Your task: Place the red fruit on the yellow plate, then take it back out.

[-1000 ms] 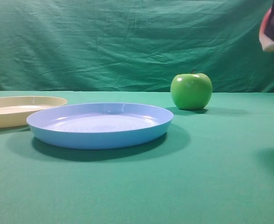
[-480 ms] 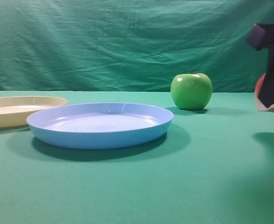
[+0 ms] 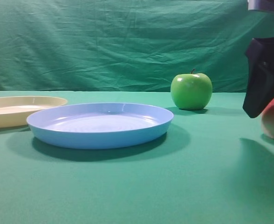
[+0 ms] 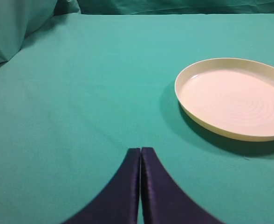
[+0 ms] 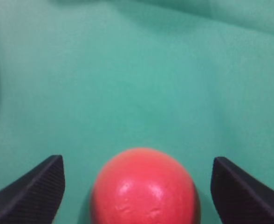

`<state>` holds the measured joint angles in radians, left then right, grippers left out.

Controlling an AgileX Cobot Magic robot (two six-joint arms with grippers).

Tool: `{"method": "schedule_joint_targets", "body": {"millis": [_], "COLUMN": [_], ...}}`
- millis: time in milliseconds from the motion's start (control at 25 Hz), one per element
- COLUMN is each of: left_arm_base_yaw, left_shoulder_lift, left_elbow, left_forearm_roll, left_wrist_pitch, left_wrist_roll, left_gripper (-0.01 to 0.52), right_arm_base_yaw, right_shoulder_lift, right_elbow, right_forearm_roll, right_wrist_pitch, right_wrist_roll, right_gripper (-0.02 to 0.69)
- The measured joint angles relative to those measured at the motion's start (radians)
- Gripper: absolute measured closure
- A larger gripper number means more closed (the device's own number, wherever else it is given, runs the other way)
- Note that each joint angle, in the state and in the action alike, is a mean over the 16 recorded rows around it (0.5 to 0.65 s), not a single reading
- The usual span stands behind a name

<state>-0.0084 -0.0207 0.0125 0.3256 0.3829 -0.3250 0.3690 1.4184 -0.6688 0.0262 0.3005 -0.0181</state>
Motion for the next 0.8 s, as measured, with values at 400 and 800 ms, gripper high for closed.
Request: {"method": "schedule_joint_targets", "body": {"millis": [400, 800], "left_arm_base_yaw": [0.0, 0.0], "left_shoulder_lift": [0.0, 0.0], "left_elbow": [0.0, 0.0], "left_forearm_roll": [0.0, 0.0], "left_wrist_pitch": [0.0, 0.0], "left_wrist_roll": [0.0, 0.0], "left_gripper": [0.514, 0.514], "right_arm_base_yaw": [0.0, 0.0], "right_shoulder_lift": [-0.265, -0.572], "right_elbow": [-0.121, -0.139], "right_forearm_roll": [-0.006, 0.013], "right_wrist_pitch": [0.231, 0.439], "right_wrist_roll": [0.0, 0.001], "right_gripper": [0.4, 0.656]}}
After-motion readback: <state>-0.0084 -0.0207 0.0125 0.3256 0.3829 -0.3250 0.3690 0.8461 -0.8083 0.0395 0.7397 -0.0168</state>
